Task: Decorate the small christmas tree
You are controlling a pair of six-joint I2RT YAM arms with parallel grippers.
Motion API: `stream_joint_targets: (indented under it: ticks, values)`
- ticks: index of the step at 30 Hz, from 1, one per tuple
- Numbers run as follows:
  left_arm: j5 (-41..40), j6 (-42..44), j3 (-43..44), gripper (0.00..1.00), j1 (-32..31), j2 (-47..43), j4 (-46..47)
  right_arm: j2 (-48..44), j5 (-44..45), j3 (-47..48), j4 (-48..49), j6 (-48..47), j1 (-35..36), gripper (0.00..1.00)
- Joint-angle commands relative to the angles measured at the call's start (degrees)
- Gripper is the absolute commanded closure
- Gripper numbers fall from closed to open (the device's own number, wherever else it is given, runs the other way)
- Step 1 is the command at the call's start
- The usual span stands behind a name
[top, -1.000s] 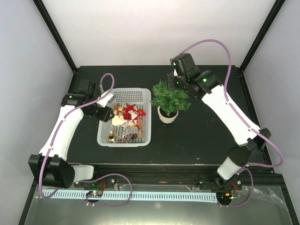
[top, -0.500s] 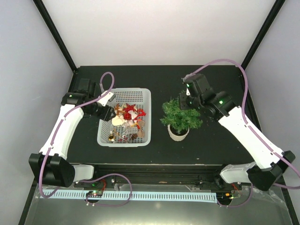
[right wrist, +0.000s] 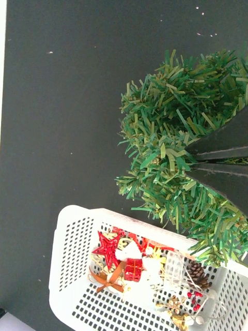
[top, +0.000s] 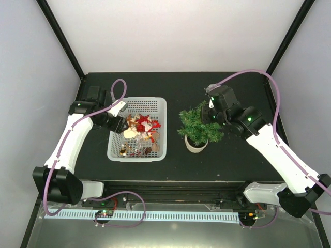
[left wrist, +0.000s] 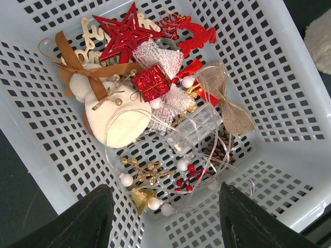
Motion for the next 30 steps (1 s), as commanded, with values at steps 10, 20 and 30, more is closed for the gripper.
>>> stream_joint_targets:
  ticks: [10, 20, 30]
  values:
    - [-0.8, 0.9, -0.1, 0.36, 0.4, -3.3, 0.0, -3.0, 1.1, -1.1, 3.4, 1.1, 0.5, 0.82]
    - [-1.9, 3.1, -0.1, 0.26, 0.4, -5.3, -2.7, -5.7, 2.9, 1.5, 0.6, 0.2, 0.5, 0.47]
    - [-15.4, 6.7, 4.4, 0.27, 0.9, 0.0, -6.7, -14.4, -6.9, 2.3, -6.7, 5.7, 0.6, 0.49]
